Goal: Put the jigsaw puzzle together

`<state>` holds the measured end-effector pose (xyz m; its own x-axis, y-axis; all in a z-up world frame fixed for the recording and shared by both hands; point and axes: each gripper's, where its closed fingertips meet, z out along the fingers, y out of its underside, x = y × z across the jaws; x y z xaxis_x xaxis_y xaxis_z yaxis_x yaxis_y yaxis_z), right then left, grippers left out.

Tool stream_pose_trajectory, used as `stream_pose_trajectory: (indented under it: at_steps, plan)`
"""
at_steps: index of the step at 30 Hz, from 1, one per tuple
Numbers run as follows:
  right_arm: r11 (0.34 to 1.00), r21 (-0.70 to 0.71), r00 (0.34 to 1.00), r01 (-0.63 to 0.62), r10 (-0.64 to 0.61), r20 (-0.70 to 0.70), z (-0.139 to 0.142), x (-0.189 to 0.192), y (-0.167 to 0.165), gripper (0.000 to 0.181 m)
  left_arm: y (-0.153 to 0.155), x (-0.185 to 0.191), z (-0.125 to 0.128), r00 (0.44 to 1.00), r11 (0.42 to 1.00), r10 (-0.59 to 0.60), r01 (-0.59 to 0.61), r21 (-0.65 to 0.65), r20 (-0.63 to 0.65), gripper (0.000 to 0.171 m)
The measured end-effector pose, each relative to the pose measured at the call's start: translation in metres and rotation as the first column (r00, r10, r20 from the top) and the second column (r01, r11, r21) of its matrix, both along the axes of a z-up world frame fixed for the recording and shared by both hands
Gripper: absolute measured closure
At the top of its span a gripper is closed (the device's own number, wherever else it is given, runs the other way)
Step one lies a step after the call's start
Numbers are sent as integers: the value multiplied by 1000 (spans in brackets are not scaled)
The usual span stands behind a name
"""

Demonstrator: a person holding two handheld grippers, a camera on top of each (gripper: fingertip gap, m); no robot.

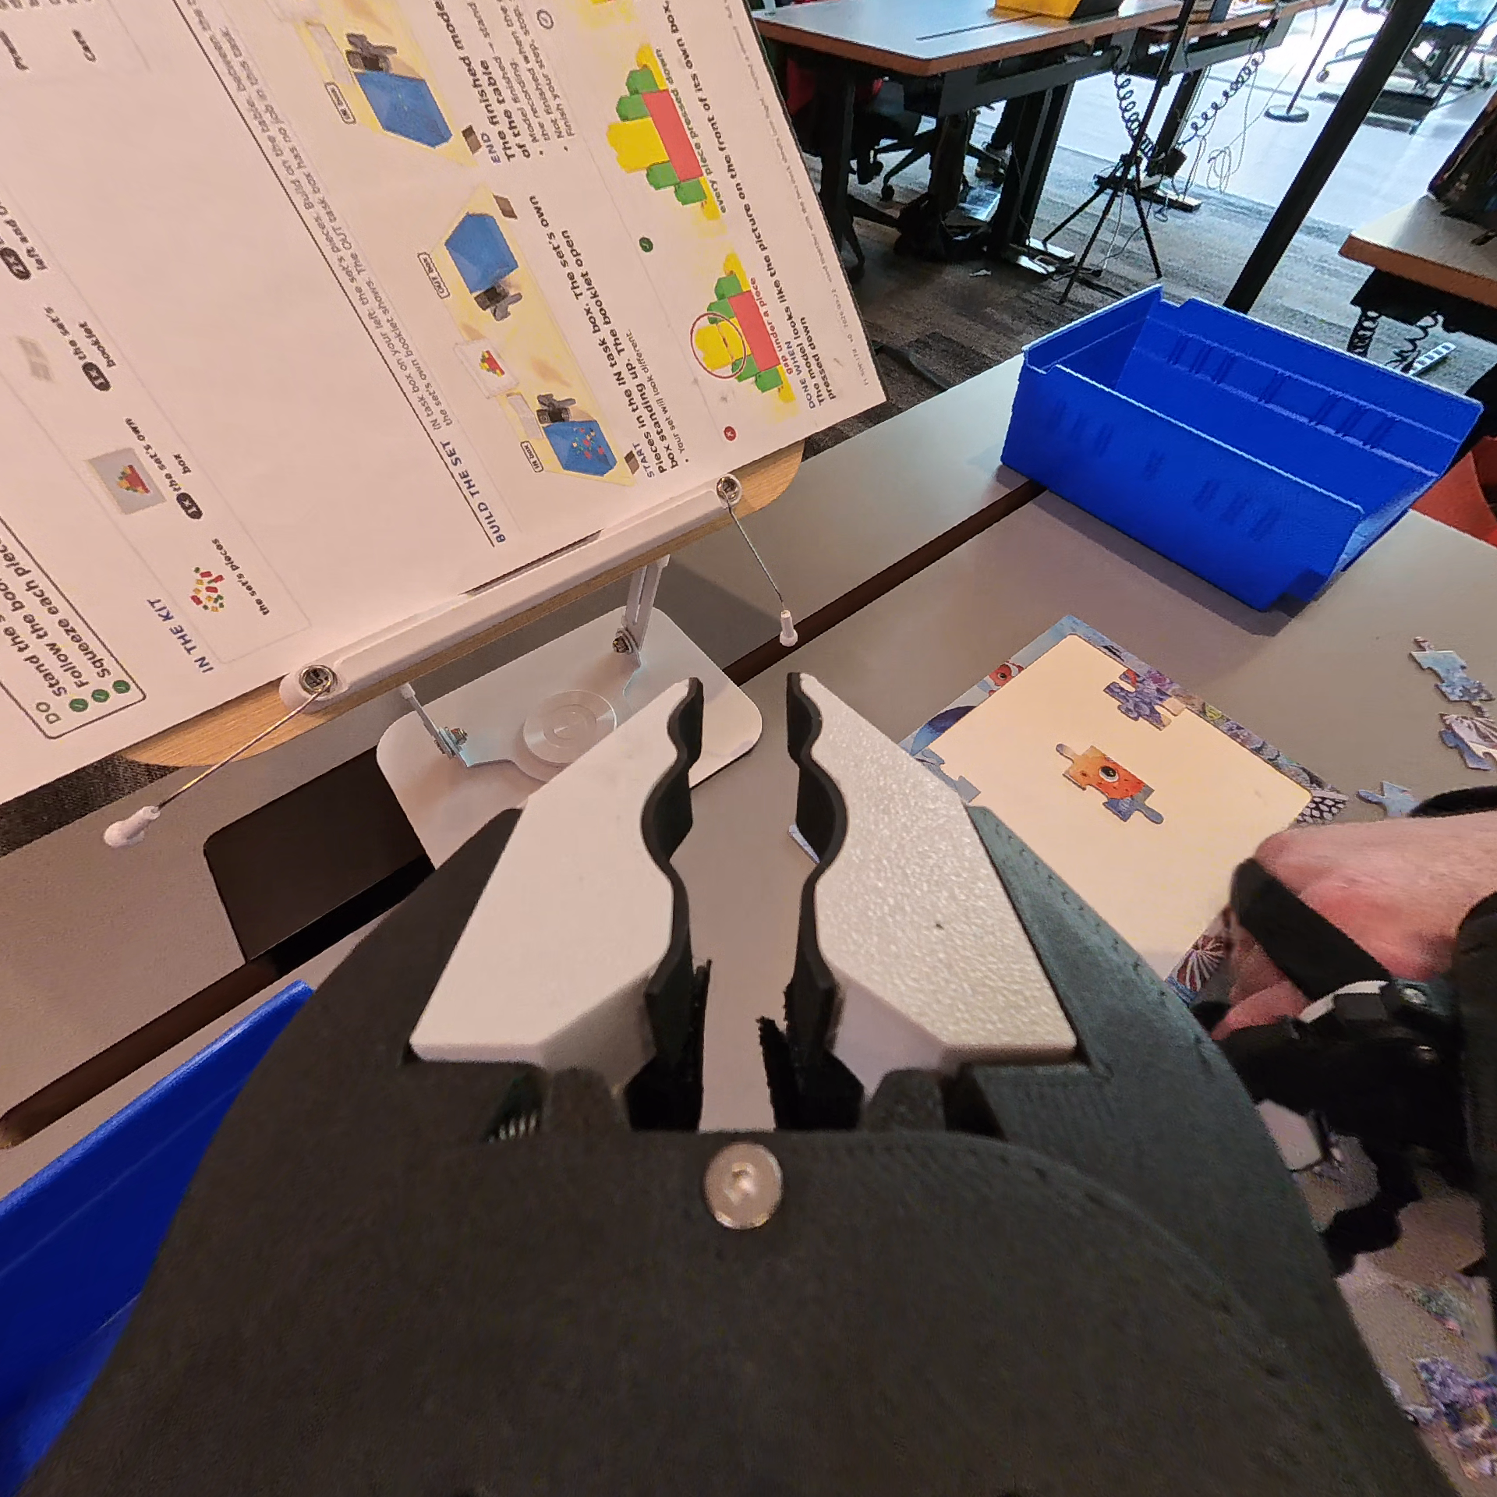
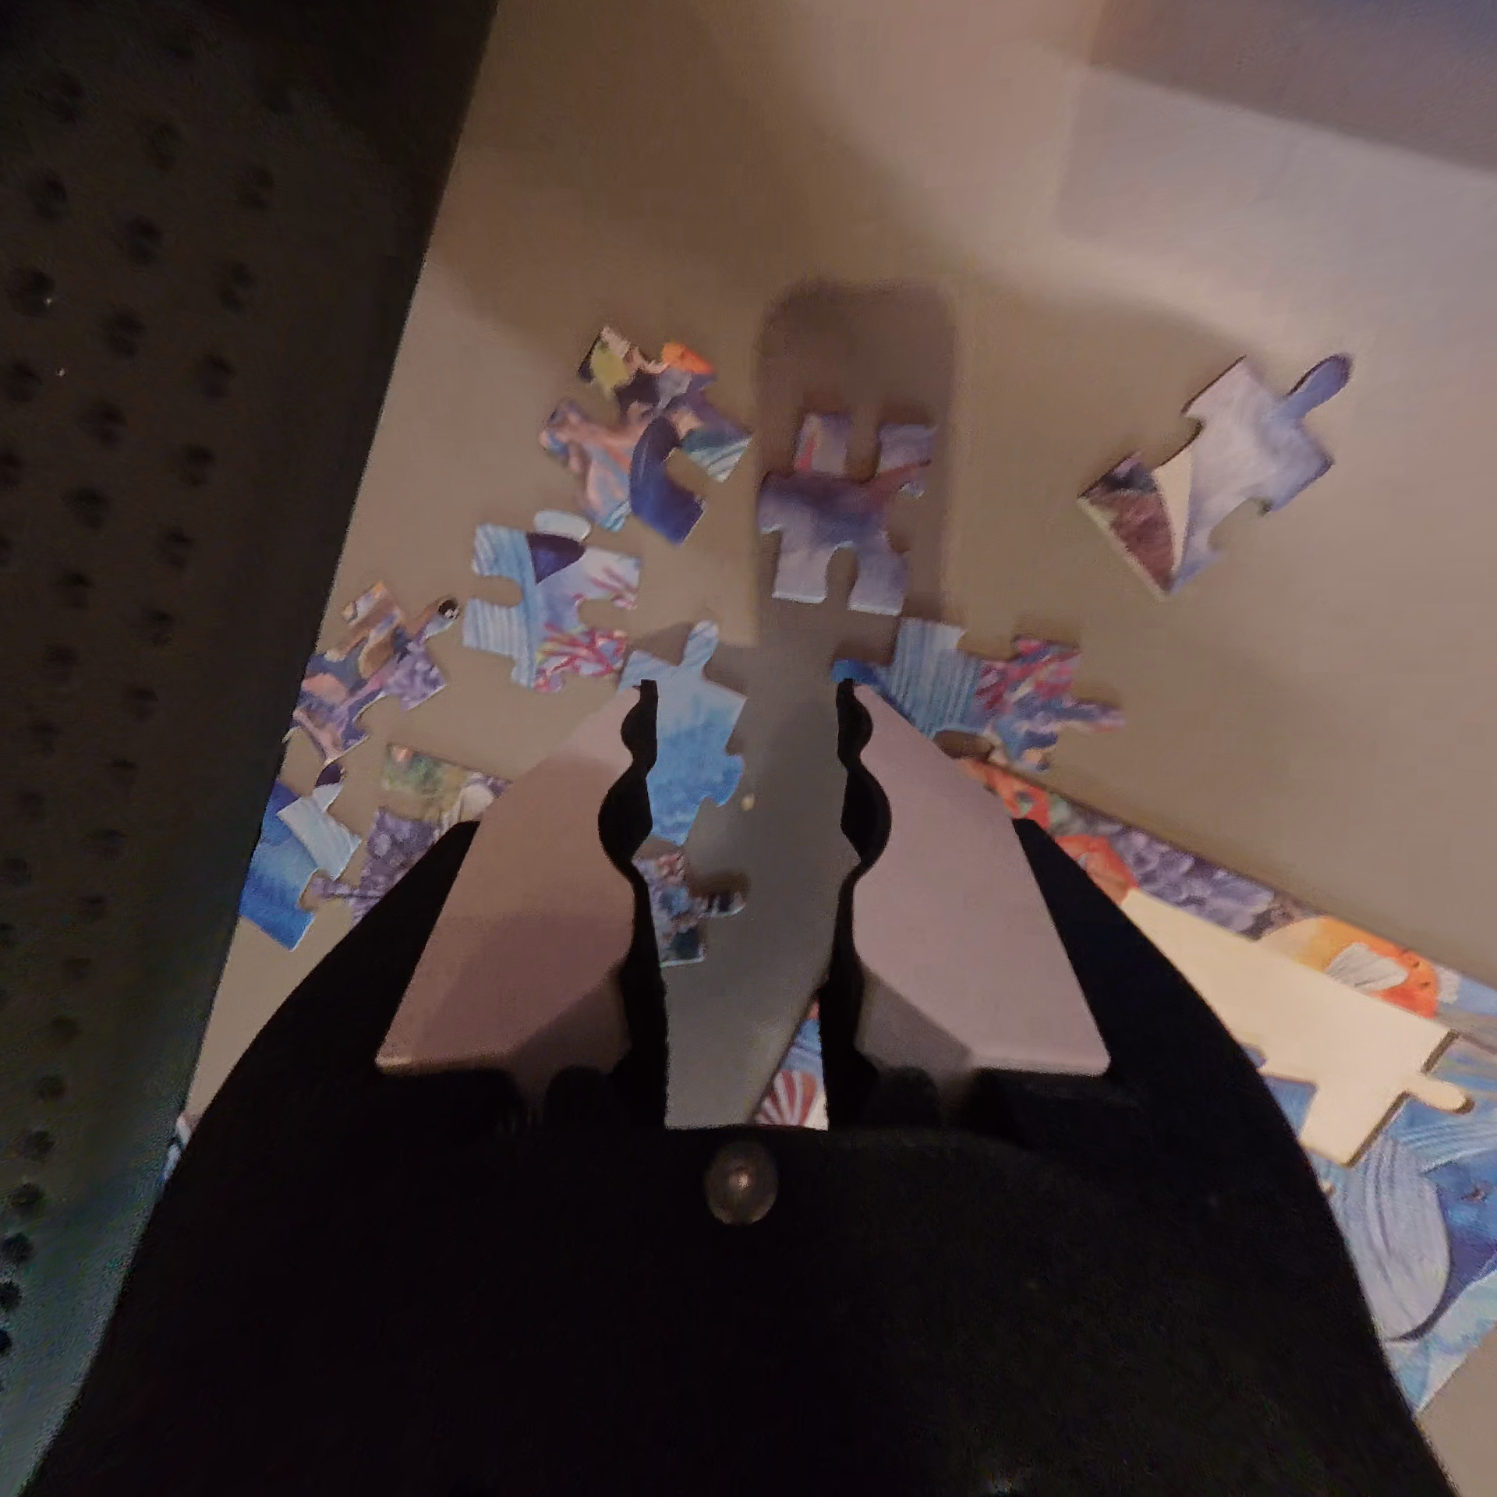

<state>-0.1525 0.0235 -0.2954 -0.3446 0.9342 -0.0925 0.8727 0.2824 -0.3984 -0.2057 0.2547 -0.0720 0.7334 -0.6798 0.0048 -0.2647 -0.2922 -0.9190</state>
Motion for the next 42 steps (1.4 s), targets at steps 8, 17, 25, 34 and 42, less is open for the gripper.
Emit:
stream_pose_trajectory:
  at_steps: [8,17,25,34,42]
  plan:
    - [993,79,995,82,-78,-58,-1,0,-2,131,-2,8,-4,1000,1000,-11,11,-4,-19,152]
    - [989,82,986,120,-109,-123,-16,-40,9,146,0,9,-5,1000,1000,-14,14,-7,-18,152]
    - [991,28,982,128,-123,-145,-6,-37,9,177,0,9,-5,1000,1000,-20,20,-7,-15,152]
    - [945,105,942,309,-289,-169,11,-4,66,126,0,10,-7,1000,1000,-22,22,-12,-13,152]
    - [933,49,930,357,-349,-114,-17,-21,79,119,2,10,-10,1000,1000,-20,20,-17,-19,152]
